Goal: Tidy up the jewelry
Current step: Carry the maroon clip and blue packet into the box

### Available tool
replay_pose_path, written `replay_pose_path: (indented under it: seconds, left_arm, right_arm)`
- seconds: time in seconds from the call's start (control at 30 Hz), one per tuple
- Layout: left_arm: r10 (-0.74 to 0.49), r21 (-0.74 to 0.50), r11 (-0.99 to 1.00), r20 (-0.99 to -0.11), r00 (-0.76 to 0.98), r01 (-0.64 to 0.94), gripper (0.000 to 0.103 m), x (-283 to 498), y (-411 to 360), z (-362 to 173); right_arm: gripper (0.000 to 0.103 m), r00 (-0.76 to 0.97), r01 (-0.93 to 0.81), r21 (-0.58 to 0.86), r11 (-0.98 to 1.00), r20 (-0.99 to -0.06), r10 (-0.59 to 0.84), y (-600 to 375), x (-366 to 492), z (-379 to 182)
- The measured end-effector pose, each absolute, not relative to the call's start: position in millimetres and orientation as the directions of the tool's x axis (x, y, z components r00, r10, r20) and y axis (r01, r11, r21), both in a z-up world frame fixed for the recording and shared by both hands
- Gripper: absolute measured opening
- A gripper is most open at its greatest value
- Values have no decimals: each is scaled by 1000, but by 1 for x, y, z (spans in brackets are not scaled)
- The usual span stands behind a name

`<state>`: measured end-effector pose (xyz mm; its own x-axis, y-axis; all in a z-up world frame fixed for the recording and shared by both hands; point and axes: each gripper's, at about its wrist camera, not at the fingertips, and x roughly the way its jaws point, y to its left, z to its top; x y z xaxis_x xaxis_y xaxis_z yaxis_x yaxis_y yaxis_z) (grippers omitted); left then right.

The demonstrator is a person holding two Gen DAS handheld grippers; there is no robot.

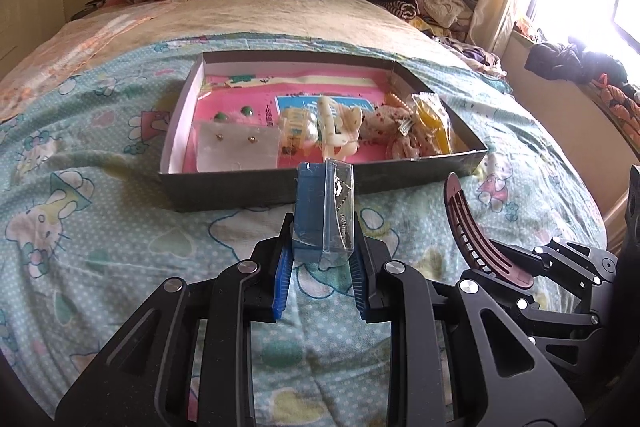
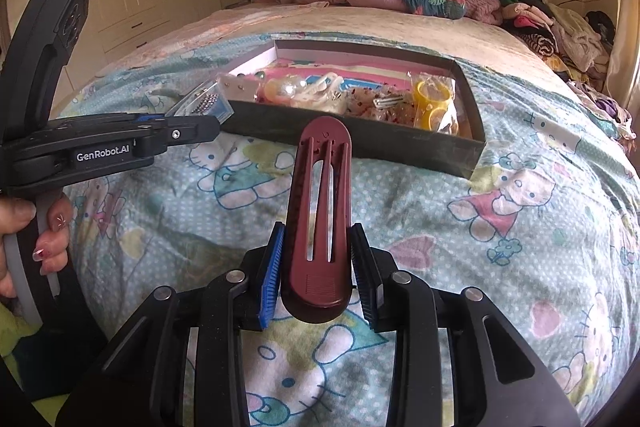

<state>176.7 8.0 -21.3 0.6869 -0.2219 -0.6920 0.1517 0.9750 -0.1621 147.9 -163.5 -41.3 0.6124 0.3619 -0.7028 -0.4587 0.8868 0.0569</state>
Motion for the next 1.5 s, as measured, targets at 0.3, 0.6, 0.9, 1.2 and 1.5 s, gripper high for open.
replay_pose_path:
  seconds: [0.3, 0.6, 0.9, 1.2, 1.5]
  left_arm:
    - [-218, -185, 975, -666, 713, 125, 18, 183, 20, -8]
    - [-212, -200, 974, -647, 732, 106, 18, 199, 28, 4]
    - [-206, -214, 973, -635, 745, 87, 18, 225, 37, 11]
    - [-191, -208, 976, -643, 742, 71, 18, 255, 42, 8]
    - [-187, -191, 979, -667, 721, 78, 18, 286, 34, -4]
  right_arm:
    - [31, 651, -437, 52, 898, -671, 355, -169, 164, -19]
    - [31, 680, -410, 46, 911, -650, 339, -179, 188, -6]
    - [31, 701, -375, 44, 926, -640, 315, -186, 217, -1]
    - [31, 708, -344, 31, 938, -648, 281, -191, 258, -1]
    - [31, 693, -335, 31, 942, -669, 269, -185, 302, -6]
